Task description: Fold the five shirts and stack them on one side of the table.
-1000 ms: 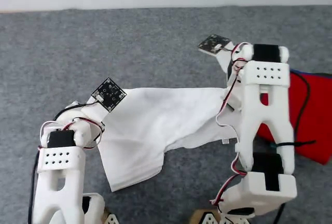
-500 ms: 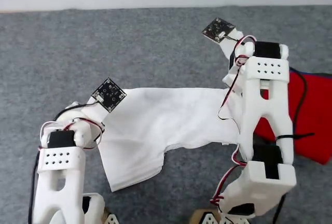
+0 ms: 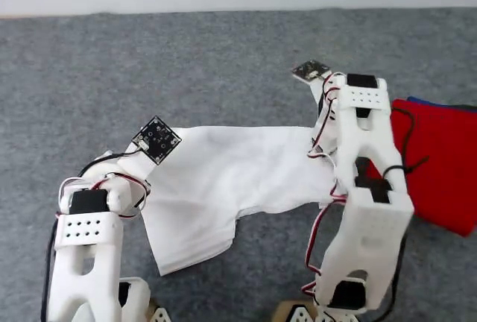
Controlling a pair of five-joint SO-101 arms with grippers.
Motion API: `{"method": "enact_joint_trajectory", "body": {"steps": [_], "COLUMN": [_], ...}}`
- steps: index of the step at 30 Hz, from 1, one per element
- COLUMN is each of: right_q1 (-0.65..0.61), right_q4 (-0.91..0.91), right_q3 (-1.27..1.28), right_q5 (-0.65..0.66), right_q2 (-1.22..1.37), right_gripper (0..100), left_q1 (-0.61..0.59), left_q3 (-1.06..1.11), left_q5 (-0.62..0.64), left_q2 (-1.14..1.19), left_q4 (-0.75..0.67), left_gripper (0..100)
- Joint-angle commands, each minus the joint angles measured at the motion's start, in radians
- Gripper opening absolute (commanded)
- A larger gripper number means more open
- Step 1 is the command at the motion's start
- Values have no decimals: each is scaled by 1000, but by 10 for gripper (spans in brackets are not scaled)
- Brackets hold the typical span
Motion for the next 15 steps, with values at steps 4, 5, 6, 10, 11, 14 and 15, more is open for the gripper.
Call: {"method": "enact_joint_trajectory", "body": {"steps": [4,5,6,10,11,14,15], "right_q1": [1,7,12,42,50,50,47], "right_q4": [-27,-27,-27,-15,4,104,140], "right_q3": [-250,-296,-344,-529,-569,-680,-710], "right_q5": [-12,-12,-12,-9,-9,-8,-8], "right_q2": [130,156,183,283,302,331,335], "right_gripper": [10,10,10,10,10,11,12], "left_q1": [-11,-11,-11,-11,-11,-11,-11], "left_q3": [-8,-8,-8,-8,-8,-8,-8], "left_q5": [-3,-3,-3,-3,-3,-3,-3], "left_q2": [-18,-18,-18,-18,-18,-18,-18], "left_q4": [-14,-14,-14,-14,-14,-14,-14], "left_gripper": [137,137,137,137,137,137,137]}}
